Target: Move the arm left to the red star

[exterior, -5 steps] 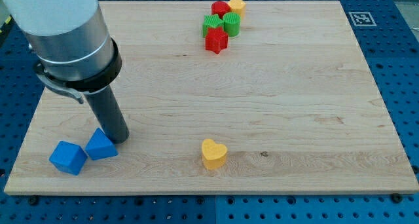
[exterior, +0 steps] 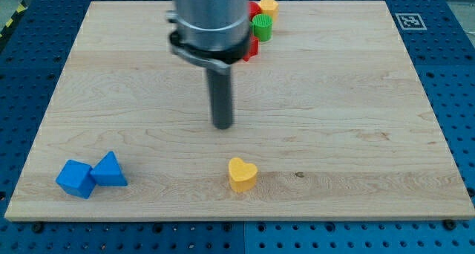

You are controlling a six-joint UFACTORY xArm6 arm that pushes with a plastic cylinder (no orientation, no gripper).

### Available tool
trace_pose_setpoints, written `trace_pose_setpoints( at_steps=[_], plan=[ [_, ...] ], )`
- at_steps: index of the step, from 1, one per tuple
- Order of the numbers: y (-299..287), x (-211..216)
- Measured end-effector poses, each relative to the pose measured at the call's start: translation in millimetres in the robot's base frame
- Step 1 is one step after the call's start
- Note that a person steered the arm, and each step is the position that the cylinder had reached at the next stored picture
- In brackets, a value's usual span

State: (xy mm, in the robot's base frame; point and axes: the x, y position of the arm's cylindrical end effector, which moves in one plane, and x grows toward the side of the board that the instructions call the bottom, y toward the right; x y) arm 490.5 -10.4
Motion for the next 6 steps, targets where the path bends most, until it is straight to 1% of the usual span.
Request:
trace_pose_setpoints(
  at_steps=[2,3,4,5,6],
  plan=[
    [1.0,2.1],
    [-22.0,-50.2],
    [-40.3,-127.9],
    [-40.3,-158.7],
    [-35.0,-163.7]
  ],
)
